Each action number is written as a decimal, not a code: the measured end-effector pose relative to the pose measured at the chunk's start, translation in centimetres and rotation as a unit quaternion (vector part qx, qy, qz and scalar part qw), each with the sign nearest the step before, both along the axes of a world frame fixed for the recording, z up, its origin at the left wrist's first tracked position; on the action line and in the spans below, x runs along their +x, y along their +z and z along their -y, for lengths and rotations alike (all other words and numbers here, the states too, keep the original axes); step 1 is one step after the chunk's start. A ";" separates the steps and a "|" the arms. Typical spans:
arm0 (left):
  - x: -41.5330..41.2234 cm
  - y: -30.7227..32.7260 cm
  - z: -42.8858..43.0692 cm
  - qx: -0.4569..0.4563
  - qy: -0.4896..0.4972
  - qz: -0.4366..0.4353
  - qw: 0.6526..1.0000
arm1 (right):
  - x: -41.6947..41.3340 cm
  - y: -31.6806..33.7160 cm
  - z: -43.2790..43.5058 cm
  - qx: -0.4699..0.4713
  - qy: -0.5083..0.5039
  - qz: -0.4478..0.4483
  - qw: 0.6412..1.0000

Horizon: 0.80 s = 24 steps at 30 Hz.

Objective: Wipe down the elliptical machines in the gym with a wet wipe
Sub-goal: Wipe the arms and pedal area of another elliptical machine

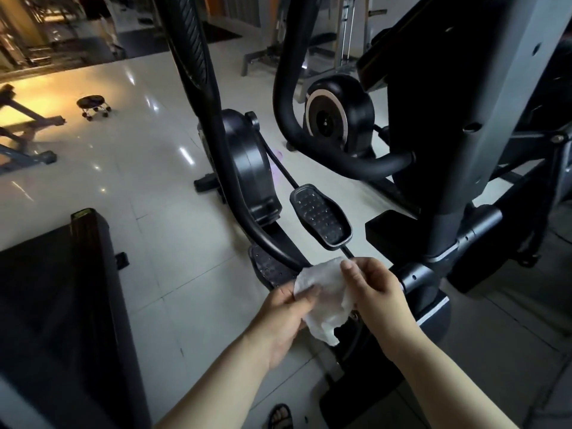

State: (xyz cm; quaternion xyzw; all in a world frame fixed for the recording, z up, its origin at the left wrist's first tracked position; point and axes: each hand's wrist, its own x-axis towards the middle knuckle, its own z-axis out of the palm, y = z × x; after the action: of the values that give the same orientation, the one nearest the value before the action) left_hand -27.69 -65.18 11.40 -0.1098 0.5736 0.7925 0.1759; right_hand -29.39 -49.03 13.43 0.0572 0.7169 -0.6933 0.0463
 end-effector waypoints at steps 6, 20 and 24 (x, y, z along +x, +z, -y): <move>1.2 -1.4 0.3 -0.104 0.082 0.010 0.991 | 2.0 -1.1 0.3 -0.051 0.053 0.153 0.985; 4.1 -2.9 1.3 -0.095 0.180 0.016 0.979 | 4.0 -4.6 0.8 -0.051 -0.109 0.127 0.985; 4.7 -3.9 1.8 -0.139 0.214 0.000 0.967 | 5.1 -5.2 0.7 0.001 -0.116 0.068 0.991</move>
State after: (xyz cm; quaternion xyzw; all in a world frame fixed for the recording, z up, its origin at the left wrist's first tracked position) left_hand -22.98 -67.01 7.48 -0.2530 0.6414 0.7242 -0.0146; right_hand -24.30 -49.71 8.25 0.1867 0.7015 -0.6876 0.0142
